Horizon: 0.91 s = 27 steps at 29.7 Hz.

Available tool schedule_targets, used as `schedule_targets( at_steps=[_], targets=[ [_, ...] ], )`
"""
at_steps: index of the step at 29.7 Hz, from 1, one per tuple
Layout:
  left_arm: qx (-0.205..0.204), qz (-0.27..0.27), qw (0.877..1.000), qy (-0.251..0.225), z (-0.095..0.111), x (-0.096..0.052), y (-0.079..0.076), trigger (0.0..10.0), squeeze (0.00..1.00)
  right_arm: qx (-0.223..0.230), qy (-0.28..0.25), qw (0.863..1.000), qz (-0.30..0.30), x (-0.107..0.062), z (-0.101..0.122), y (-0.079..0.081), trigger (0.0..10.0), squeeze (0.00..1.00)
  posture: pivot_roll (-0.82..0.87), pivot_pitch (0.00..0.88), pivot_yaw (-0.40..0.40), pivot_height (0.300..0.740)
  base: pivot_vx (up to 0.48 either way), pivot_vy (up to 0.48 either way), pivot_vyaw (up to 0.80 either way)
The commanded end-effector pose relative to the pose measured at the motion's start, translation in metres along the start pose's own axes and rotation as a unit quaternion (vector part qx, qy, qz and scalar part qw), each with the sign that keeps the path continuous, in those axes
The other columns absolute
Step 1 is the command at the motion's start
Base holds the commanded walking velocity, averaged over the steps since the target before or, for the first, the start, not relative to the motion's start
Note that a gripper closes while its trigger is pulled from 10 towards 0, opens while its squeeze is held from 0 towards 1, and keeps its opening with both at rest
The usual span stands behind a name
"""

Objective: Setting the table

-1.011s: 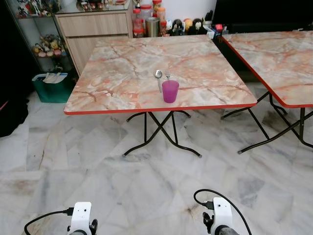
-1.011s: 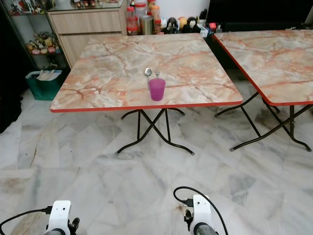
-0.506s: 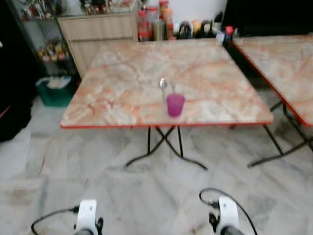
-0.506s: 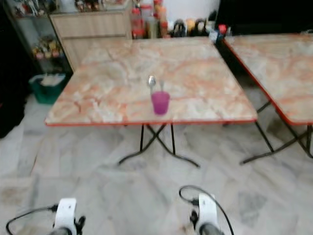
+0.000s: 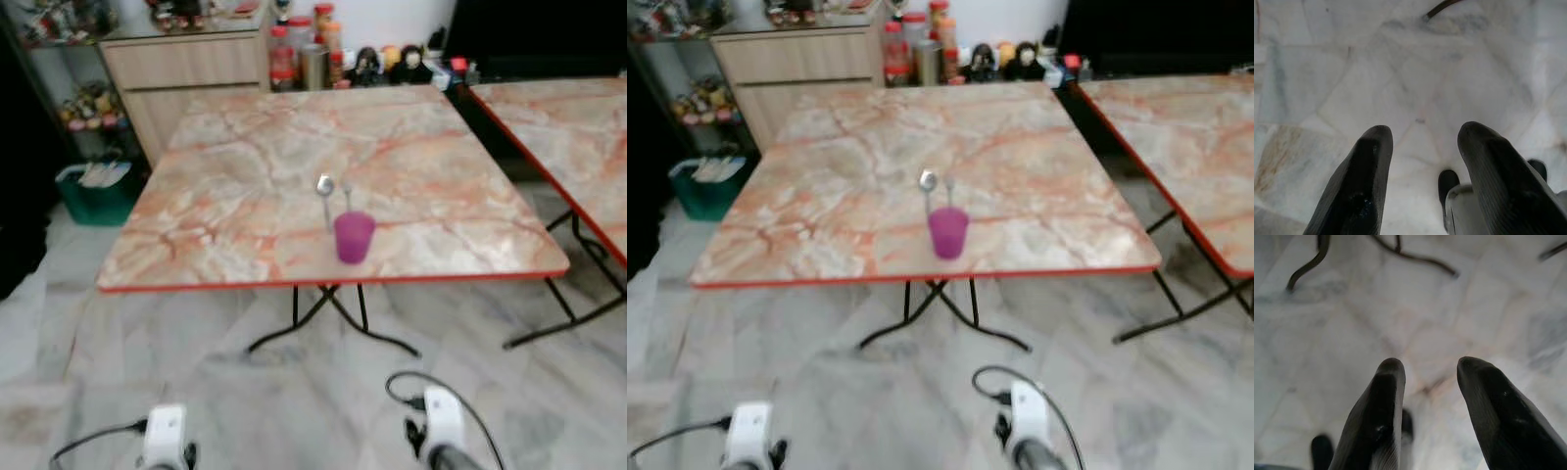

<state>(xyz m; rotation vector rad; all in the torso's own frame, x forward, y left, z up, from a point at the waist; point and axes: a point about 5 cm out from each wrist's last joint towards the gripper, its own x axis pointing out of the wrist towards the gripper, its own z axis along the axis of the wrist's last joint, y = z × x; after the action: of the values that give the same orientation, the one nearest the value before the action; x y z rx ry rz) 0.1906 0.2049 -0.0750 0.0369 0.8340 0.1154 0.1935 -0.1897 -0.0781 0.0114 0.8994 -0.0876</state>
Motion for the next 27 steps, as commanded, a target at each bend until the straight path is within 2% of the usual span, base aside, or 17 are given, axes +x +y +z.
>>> schedule_targets(
  at_steps=[1, 12, 27],
  targets=[
    [-0.001, 0.021, 1.000, 0.002, -0.0003, -0.0009, 0.0141, 10.0, 0.00, 0.002, -0.010, 1.000, 0.014, 0.0018, 0.0073, 0.0117, 10.0, 0.00, -0.02, 0.000, 0.011, 0.740, 0.292, 0.000, 0.00],
    [0.008, 0.018, 1.000, 0.003, -0.0017, -0.0012, 0.0123, 10.0, 0.00, -0.001, -0.010, 1.000, 0.014, 0.0020, 0.0086, 0.0106, 10.0, 0.00, -0.02, 0.000, 0.009, 0.740, 0.027, 0.000, 0.00],
    [0.011, 0.020, 1.000, 0.001, -0.0015, -0.0013, 0.0128, 10.0, 0.00, -0.011, -0.012, 1.000, 0.020, 0.0027, 0.0117, 0.0133, 10.0, 0.00, -0.01, 0.000, 0.001, 0.740, 0.000, -0.375, 0.00]
  ],
)
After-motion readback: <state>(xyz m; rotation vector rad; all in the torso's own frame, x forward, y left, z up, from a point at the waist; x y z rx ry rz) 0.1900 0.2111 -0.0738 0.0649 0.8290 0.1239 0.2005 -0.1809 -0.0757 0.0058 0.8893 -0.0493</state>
